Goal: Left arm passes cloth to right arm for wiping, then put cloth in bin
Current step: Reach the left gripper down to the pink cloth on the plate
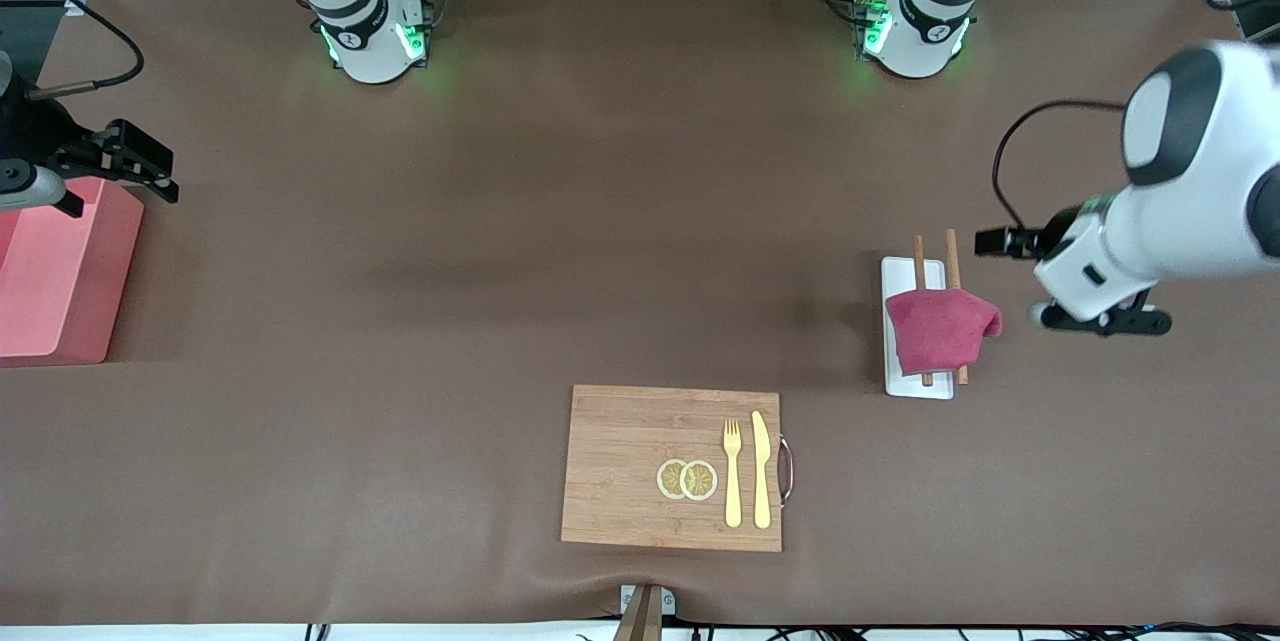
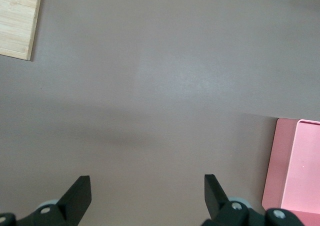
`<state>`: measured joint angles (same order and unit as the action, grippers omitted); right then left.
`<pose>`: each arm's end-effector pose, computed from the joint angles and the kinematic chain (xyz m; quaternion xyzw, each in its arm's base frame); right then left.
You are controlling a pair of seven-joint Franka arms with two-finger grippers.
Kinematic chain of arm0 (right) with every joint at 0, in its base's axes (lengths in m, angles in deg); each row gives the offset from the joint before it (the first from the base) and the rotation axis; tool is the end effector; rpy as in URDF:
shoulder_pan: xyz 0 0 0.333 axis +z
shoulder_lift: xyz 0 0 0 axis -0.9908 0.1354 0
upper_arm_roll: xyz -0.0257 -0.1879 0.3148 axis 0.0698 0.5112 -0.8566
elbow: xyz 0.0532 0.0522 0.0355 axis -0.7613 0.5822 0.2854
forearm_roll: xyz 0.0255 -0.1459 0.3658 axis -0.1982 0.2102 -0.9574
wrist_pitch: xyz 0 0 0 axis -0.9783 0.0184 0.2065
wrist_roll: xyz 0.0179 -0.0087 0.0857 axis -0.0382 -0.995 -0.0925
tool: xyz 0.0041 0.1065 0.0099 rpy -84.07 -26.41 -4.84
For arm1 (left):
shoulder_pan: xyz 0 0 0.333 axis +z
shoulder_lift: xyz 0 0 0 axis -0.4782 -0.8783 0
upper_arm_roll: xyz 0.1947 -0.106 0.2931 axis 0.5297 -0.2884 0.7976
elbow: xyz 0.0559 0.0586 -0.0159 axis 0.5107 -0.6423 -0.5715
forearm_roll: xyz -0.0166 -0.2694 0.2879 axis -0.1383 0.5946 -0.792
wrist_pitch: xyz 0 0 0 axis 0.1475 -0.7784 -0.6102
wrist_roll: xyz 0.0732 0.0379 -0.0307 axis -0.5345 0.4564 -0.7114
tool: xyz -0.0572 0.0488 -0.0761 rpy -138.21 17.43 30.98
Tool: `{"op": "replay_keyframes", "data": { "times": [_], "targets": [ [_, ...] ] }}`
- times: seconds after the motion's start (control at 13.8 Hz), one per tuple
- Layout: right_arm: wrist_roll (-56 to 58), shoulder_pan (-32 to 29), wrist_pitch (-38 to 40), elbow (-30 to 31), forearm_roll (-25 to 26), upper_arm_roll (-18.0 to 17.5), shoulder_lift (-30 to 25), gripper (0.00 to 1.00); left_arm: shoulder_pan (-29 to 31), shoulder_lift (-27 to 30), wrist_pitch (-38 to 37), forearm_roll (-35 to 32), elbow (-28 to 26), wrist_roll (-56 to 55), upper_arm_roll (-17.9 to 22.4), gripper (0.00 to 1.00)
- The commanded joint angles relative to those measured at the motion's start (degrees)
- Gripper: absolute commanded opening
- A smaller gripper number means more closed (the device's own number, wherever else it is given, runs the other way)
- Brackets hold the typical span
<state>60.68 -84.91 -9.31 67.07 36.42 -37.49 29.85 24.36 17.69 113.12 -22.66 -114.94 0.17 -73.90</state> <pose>0.5538 0.0107 0.6835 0.9955 0.0908 0.0253 0.0107 0.6424 -0.0717 0.5001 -0.9886 0.0208 0.1486 0.0085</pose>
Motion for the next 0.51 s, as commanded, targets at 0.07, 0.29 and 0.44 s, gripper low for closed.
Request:
{"op": "replay_keyframes", "data": {
  "times": [0.07, 0.29, 0.44],
  "targets": [
    [0.4, -0.7, 0.5, -0.2, 0.2, -0.5, -0.2, 1.00, -0.2, -5.9, 6.2, 0.4, 1.1, -16.2, 0.2, 1.00],
    [0.4, -0.7, 0.7, -0.2, 0.2, -0.5, -0.3, 1.00, -0.6, -8.4, 9.2, 0.3, 1.3, -30.5, 0.2, 1.00],
    [0.4, -0.7, 0.6, -0.2, 0.2, -0.5, -0.3, 1.00, -1.1, -9.0, 9.6, 0.1, 1.3, -37.2, 0.2, 1.00]
  ]
}}
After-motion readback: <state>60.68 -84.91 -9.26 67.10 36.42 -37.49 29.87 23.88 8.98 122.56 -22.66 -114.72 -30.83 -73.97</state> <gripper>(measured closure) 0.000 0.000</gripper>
